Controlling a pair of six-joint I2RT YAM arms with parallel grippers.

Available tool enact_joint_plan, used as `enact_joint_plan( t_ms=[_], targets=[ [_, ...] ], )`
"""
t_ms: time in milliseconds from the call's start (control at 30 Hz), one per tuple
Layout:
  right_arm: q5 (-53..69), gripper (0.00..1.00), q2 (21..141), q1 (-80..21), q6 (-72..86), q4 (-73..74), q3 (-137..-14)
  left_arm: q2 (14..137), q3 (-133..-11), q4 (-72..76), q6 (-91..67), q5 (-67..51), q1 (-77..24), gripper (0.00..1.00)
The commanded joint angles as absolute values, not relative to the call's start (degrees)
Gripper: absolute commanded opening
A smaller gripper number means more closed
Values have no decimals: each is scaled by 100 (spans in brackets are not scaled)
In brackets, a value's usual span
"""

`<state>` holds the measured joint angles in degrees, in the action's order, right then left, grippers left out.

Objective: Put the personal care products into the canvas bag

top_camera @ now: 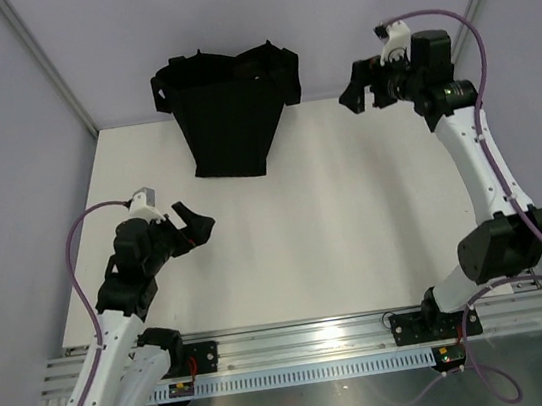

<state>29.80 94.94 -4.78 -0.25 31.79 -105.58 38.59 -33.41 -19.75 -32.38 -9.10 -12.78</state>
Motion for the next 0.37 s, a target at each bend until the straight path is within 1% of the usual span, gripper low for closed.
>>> enact_joint_plan(
  t_ms=[0,67,100,167,233,333],
  targets=[
    [1330,100,8057,-624,-826,3307,-8995,3683,-3559,-1898,-3067,-598,-1266,99],
    [907,100,7500,-624,-817,2999,-8231,3630,-3586,-1942,-3041,-484,-1266,99],
    [870,99,7123,-624,-817,3006,-8113,3621,-3586,-1925,-3006,-422,-1257,99],
    [642,99,6787,-633,-677,3207,-7946,3604,-3595,-1872,-2980,-369,-1257,99],
    [563,100,6584,-624,-746,3261,-7771,3612,-3586,-1776,-2988,-325,-1257,99],
    [37,99,6250,-624,-590,3051,-7270,3682,-3577,-1696,-2997,-308,-1257,99]
  ],
)
